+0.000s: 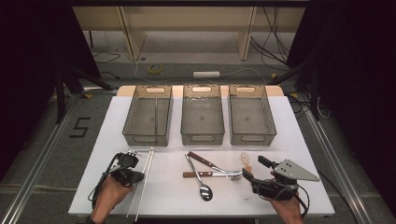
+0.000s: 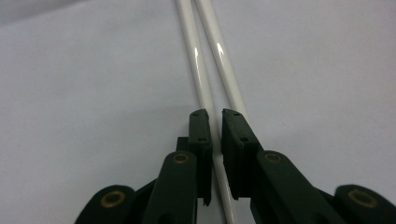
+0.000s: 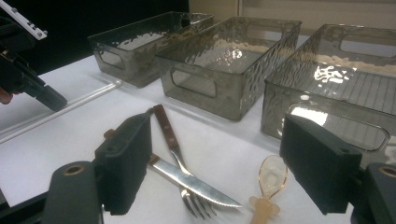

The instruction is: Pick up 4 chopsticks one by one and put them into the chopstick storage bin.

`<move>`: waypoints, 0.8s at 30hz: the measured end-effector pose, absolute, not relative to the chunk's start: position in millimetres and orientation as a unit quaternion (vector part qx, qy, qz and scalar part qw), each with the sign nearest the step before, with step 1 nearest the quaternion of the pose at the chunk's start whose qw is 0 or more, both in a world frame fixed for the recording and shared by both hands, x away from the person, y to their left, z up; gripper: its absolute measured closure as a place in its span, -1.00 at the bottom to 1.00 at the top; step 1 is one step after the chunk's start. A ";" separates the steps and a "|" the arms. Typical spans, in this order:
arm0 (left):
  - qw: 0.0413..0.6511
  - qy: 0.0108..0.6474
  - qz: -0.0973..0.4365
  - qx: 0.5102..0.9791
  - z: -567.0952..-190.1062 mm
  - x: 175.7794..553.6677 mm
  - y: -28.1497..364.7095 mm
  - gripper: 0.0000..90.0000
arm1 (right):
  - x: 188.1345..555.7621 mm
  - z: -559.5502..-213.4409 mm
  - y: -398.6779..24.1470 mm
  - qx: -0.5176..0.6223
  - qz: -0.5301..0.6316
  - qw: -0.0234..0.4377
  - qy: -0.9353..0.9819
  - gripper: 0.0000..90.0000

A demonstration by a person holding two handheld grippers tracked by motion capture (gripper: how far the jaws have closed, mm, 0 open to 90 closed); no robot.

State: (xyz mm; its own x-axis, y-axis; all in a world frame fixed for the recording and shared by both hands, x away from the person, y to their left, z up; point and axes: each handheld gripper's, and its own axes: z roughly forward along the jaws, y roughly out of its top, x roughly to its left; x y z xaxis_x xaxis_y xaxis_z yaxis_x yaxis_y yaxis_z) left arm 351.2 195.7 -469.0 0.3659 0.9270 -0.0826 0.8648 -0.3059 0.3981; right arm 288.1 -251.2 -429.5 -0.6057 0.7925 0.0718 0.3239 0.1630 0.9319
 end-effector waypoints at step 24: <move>0.209 0.567 0.074 0.793 -469.6 352.4 201.2 0.85 | 287.5 -428.7 -251.6 0.382 0.521 0.227 0.729 -0.42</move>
State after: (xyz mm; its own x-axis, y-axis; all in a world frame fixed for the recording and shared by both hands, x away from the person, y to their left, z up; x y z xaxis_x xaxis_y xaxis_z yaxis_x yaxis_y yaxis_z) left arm 352.4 201.2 -469.6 0.3462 0.9306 -0.1188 0.8685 -0.2701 0.4157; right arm 287.5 -251.6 -428.7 -0.6056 0.7930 0.0669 0.3207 0.1662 0.9325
